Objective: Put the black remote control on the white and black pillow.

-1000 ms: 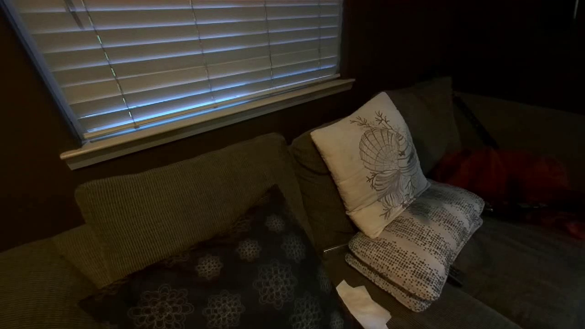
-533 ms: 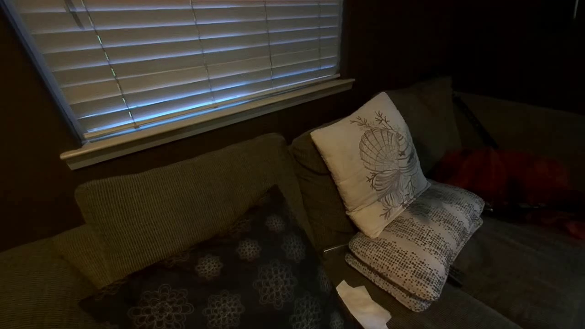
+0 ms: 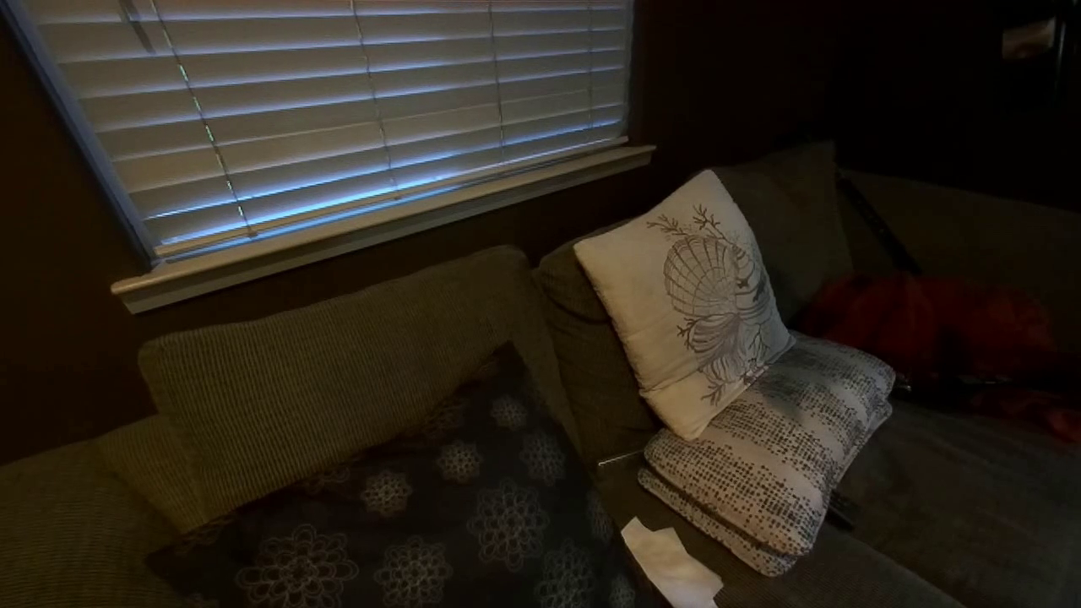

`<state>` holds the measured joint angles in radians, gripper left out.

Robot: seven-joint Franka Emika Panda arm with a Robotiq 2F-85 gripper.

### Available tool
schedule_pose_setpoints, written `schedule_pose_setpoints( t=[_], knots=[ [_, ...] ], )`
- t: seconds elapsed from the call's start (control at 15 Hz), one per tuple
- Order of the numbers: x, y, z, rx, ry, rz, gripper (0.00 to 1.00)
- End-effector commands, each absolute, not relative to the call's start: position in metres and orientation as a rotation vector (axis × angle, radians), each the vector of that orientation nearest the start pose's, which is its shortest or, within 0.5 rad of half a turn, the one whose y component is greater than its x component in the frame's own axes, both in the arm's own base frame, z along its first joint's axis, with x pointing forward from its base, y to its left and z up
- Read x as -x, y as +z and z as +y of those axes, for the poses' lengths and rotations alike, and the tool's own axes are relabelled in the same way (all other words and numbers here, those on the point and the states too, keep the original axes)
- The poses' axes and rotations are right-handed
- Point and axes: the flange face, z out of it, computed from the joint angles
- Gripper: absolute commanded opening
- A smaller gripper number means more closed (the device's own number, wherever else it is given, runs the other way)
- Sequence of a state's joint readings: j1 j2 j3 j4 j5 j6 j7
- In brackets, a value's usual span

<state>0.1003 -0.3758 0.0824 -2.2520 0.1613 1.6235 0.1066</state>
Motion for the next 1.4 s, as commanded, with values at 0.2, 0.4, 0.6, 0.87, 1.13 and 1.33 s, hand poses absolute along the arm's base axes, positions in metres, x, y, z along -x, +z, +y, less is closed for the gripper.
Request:
schedule_pose_setpoints(
  t=[0.2, 0.4, 0.6, 0.87, 1.13, 1.33],
  knots=[
    [-0.359, 0.418, 0.080, 3.045, 0.420, 0.117, 1.00],
    [-0.351, 0.389, 0.060, 3.048, 0.381, 0.185, 1.00],
    [-0.348, 0.366, 0.035, 3.059, 0.304, 0.186, 1.00],
    [-0.343, 0.336, 0.012, 3.059, 0.232, 0.066, 1.00],
    [-0.357, 0.319, -0.007, 3.096, 0.208, 0.023, 1.00],
    [-0.356, 0.321, -0.005, 3.086, 0.209, 0.061, 1.00]
  ],
)
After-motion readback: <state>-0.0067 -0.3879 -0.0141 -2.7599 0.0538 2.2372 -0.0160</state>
